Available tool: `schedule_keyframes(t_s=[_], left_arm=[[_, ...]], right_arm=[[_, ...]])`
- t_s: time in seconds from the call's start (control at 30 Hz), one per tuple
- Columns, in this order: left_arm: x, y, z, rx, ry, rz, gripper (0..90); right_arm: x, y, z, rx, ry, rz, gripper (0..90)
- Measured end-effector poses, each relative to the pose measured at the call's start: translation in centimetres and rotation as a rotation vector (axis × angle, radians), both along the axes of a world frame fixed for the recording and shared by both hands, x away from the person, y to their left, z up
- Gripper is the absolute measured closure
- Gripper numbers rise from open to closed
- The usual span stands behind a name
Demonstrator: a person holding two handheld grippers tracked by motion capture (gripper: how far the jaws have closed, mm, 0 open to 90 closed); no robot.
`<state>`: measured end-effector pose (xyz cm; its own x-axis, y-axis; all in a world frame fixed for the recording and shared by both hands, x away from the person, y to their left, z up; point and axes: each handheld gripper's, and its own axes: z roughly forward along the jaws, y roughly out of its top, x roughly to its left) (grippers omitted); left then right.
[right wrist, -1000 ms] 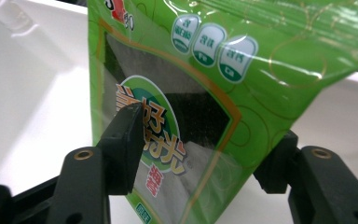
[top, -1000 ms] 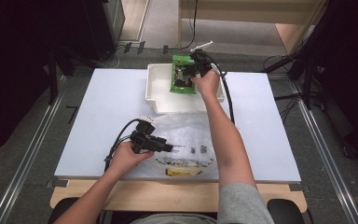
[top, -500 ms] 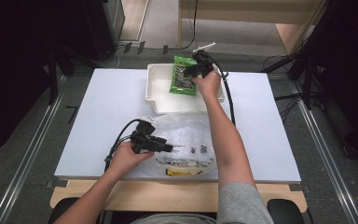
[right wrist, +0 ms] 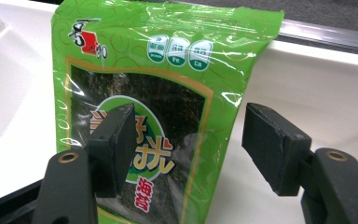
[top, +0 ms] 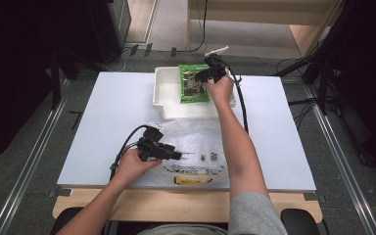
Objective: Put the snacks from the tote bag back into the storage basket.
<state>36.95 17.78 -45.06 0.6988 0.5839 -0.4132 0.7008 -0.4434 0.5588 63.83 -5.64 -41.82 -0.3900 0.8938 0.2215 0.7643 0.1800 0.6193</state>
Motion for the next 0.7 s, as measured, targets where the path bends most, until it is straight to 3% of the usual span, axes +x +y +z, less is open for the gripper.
schedule_keyframes(t_s=[0.7], left_arm=[[-0.01, -0.05, -0.02, 0.002, -0.002, 0.003, 47.3]], right_arm=[[-0.71, -0.56, 0.75, 0.006, -0.013, -0.002, 37.3]])
